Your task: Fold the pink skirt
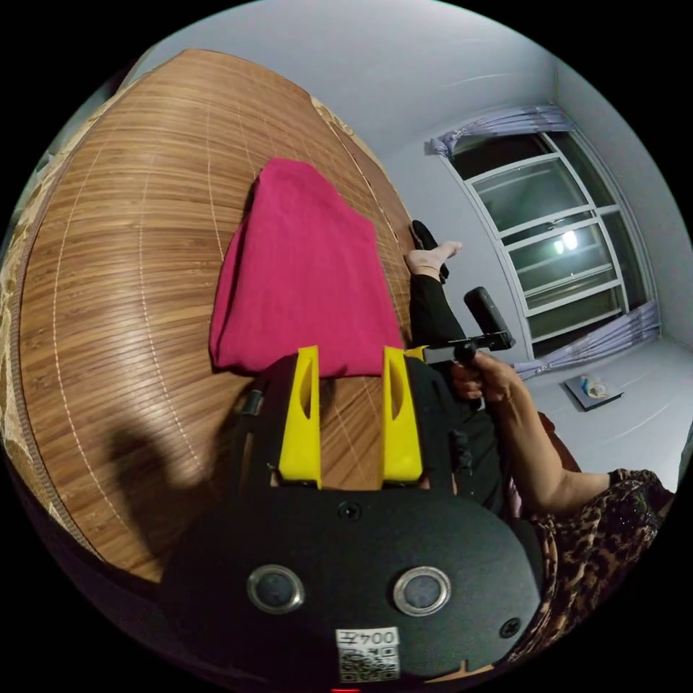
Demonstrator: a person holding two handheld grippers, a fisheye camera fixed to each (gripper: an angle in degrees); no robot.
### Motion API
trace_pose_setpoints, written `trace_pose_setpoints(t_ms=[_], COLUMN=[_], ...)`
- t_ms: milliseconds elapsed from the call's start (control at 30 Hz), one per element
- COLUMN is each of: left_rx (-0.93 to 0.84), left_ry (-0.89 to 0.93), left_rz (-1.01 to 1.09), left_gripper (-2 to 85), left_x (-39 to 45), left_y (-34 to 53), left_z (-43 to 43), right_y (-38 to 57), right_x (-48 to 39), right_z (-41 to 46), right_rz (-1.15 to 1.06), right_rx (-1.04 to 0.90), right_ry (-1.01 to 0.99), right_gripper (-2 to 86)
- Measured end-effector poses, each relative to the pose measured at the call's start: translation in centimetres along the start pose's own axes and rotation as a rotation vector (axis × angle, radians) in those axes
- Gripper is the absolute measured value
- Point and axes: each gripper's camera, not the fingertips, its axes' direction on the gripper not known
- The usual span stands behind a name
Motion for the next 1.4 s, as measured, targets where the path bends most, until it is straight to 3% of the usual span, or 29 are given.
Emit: trace_pose_setpoints(t_ms=[333,567,667,867,933,1133,1400], left_rx=[-0.037,-0.021,-0.006,0.034,0.076,0.085,0.073], left_ry=[0.302,0.379,0.44,0.524,0.541,0.554,0.633], left_rz=[-0.288,-0.337,-0.371,-0.396,-0.412,-0.38,-0.355], left_gripper=[16.8,19.4,19.8,15.4,5.5,4.3,4.3], left_x=[-4.0,-4.4,-4.6,-4.9,-5.0,-2.9,0.3], left_y=[1.3,1.0,1.2,0.6,0.9,1.4,3.1], left_z=[3.2,4.7,6.0,8.4,8.1,6.7,7.9], right_y=[5.2,11.0,14.6,22.1,25.0,31.7,39.0], right_x=[1.1,0.7,0.7,0.0,0.4,3.2,3.7], right_z=[0.3,-1.3,-2.3,-2.6,-3.1,-4.9,-3.9], right_rz=[0.027,-0.044,-0.078,-0.115,-0.071,0.086,0.196], right_rx=[-0.039,0.023,0.056,0.052,0.077,0.238,0.286], right_ry=[-0.053,-0.105,-0.23,-0.312,-0.318,-0.453,-0.515], right_gripper=[7.2,4.9,4.9,5.0,7.3,18.4,20.9])
